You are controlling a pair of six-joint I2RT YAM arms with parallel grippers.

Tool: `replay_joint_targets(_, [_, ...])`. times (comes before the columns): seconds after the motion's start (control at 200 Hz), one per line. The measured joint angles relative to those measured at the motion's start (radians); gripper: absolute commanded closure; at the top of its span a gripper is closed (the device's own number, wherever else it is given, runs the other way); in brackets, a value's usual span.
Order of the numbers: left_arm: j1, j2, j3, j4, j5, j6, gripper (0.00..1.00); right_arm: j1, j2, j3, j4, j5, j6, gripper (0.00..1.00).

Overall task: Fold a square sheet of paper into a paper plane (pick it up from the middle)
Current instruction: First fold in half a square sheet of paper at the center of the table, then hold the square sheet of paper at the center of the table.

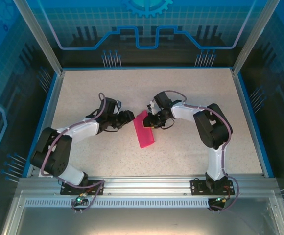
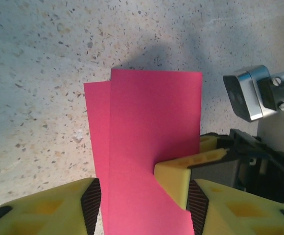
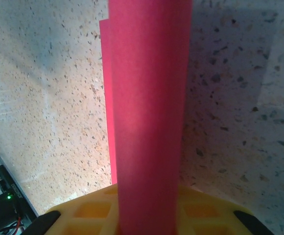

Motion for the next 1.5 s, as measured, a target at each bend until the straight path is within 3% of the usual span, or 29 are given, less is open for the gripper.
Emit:
replay_joint_targets(0.66, [-0.066, 0.236, 0.133, 0.029, 0.016, -0.019, 0.93, 0.000, 0.010, 0.000, -0.036, 0.015, -0.023, 0.77])
replay_joint_targets(1.055, [-0.075, 0.318, 0.157, -0.015, 0.023, -0.019, 0.99, 0.000, 0.010, 0.000, -0.037, 0.015, -0.021, 0.75])
replay_joint_targets(1.5, [-0.076, 0.332, 0.192, -0.060, 0.024, 0.005, 1.00, 0.000, -0.043, 0.012, -0.099, 0.079, -0.018, 0.55])
